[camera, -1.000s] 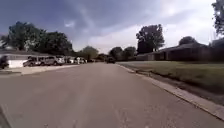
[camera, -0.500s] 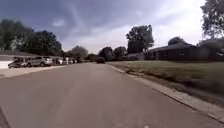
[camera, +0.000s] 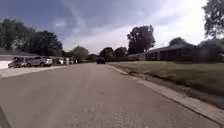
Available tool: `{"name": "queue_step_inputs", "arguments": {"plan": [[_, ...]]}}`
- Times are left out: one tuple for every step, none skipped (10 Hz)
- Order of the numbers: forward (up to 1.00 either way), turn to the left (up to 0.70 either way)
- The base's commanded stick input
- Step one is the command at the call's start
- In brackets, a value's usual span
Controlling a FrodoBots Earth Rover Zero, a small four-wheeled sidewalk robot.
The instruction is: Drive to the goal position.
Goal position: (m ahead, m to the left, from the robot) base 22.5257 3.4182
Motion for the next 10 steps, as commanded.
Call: {"name": "queue_step_inputs", "arguments": {"plan": [[0.7,0.03],[0.7,0.03],[0.7,0.03],[0.7,0.03],[0.7,0.03],[0.7,0.03],[0.7,0.03],[0.7,0.03],[0.7,0.03],[0.7,0.03]]}}
